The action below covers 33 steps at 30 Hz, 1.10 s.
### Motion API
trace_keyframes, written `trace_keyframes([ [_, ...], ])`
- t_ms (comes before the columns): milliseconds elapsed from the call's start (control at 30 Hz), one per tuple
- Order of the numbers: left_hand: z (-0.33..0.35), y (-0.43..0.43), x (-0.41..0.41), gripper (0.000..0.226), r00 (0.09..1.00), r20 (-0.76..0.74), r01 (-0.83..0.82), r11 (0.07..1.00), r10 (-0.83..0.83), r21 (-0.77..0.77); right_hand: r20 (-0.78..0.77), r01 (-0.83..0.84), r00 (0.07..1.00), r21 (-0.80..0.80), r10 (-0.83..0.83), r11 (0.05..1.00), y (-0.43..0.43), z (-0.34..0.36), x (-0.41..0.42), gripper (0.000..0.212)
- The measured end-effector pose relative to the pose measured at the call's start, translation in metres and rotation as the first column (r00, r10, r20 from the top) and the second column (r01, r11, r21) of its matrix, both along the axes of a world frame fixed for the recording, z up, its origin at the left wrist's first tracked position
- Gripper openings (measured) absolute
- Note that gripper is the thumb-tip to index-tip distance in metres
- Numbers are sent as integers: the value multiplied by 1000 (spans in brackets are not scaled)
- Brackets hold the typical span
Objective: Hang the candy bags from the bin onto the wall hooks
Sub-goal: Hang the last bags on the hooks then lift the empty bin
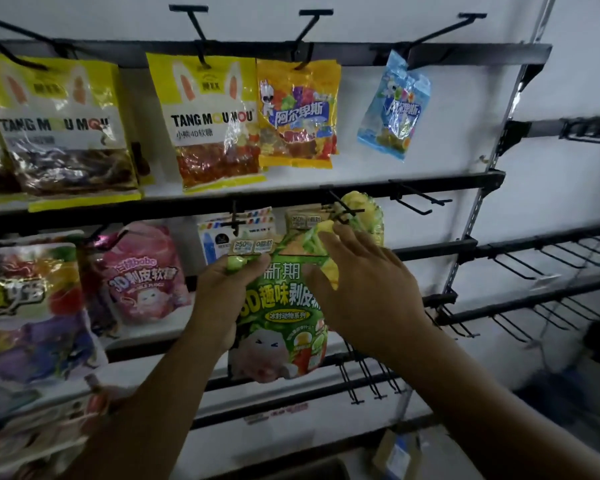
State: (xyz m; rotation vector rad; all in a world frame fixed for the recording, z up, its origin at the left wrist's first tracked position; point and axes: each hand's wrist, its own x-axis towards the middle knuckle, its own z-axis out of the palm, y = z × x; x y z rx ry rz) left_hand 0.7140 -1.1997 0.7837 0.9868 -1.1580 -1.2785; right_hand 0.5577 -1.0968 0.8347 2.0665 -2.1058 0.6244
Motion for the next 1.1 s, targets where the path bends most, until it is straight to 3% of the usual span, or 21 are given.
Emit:
trace_keyframes([
  [167, -10, -8, -32, 26, 996, 87, 38, 999, -35, -36, 8, 12, 1000, 40, -12, 999, 4, -13, -16, 58],
  [233, -10, -10, -45, 19, 994, 97, 55, 997, -50, -47, 4, 9, 1000, 39, -9, 999, 5, -16, -23, 58],
  [333, -7, -15, -65, 2, 997, 56, 54, 997, -52, -47, -12, 19, 1000, 66, -19, 998, 5, -18, -32, 57],
  [633, 2, -20, -99, 9, 998, -39, 39, 999, -39, 13, -41, 25, 999, 121, -20, 992, 0, -22, -44, 54],
  [1100, -4, -25, -107, 4, 999, -46, 12, 1000, -12, 14, -45, -60, 997, 99, 65, 993, -12, -26, -50, 52],
])
